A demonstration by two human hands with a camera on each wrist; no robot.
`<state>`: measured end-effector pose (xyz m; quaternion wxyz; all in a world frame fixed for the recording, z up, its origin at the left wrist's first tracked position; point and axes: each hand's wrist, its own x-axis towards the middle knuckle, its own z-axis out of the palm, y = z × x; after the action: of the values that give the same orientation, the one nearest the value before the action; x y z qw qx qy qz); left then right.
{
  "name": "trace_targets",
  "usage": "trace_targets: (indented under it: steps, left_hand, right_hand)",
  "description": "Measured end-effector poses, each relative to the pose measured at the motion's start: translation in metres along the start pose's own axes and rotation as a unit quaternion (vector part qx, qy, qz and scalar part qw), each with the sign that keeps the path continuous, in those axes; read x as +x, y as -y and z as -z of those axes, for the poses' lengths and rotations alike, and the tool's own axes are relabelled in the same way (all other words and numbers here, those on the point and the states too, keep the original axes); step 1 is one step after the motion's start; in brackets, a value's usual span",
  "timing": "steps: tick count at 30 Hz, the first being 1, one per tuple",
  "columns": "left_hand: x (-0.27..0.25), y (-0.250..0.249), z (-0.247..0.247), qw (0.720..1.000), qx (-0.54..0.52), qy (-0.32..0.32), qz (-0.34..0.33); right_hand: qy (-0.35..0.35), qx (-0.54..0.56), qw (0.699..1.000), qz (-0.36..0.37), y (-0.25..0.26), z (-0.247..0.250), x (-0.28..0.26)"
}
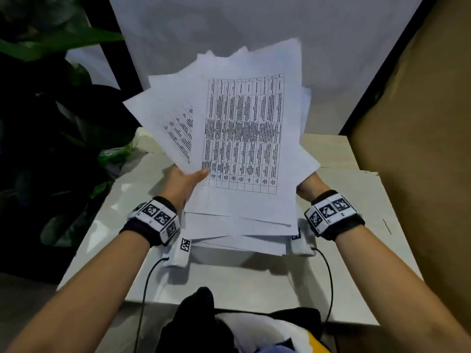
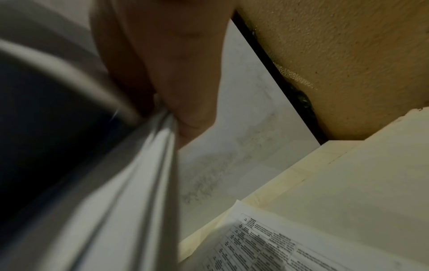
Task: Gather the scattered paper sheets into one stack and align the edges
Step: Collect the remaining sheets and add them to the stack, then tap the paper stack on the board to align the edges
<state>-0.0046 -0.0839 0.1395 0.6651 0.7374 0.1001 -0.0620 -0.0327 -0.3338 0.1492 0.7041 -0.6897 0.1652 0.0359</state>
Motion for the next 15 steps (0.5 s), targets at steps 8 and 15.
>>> trace_targets:
  steps: [8, 15]
  left_hand:
    - [-0.023, -0.025, -0.005, 0.997, 0.028, -0.015, -0.066]
    - [-0.021, -0.02, -0.011, 0.996, -0.043, -0.001, -0.074]
  right_hand:
    - [0.035, -0.106, 0.99, 0.085, 0.022, -0.004, -0.005]
    - [0.05, -0.084, 0.991, 0.09, 0.006, -0.021, 0.001]
